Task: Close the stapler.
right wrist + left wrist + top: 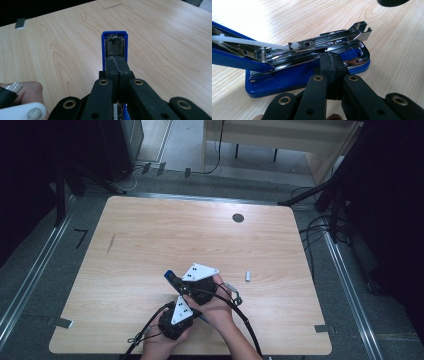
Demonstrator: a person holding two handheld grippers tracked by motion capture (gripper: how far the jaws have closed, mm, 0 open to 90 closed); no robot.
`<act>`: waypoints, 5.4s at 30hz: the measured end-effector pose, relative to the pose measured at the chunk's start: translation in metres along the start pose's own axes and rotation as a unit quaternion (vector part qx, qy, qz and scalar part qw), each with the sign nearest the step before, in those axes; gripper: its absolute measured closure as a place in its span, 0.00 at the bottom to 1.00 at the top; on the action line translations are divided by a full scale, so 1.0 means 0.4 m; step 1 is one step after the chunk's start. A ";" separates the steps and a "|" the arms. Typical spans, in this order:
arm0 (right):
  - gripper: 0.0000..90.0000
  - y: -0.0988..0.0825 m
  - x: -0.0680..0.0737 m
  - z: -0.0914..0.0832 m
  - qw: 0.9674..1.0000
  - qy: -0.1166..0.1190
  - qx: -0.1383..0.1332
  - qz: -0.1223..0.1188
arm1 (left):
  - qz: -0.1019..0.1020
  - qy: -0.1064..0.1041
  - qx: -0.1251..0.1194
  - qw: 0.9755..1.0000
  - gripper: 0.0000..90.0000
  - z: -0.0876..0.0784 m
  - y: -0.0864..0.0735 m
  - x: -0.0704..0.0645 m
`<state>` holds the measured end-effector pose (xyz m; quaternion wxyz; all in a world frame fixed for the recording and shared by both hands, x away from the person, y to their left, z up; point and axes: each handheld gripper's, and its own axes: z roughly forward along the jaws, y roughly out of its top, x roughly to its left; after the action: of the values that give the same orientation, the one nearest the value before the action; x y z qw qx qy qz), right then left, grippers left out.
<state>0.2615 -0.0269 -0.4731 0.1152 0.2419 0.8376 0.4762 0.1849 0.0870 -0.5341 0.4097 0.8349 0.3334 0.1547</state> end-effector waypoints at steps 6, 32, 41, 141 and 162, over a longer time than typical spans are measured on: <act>1.00 -0.002 -0.004 0.006 1.000 0.004 0.004 0.003 | 0.000 0.000 0.000 1.000 1.00 0.000 0.000 0.000; 1.00 -0.033 -0.007 0.067 0.998 0.000 0.059 0.001 | 0.001 -0.001 0.003 1.000 1.00 -0.001 0.000 0.001; 1.00 -0.036 -0.004 0.083 0.996 -0.004 0.087 0.003 | 0.001 -0.002 0.003 1.000 1.00 -0.001 0.001 0.002; 1.00 -0.312 -0.333 -0.233 0.965 -0.197 0.056 0.164 | -0.001 -0.003 0.002 1.000 1.00 0.000 0.000 0.002; 0.82 -0.334 -0.360 -0.244 0.973 -0.173 0.051 0.144 | 0.001 -0.002 0.003 1.000 1.00 -0.001 0.001 0.002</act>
<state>0.3042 -0.2309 -0.5419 0.1760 0.4445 0.7845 0.3950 0.1853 0.0874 -0.5338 0.4078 0.8367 0.3325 0.1520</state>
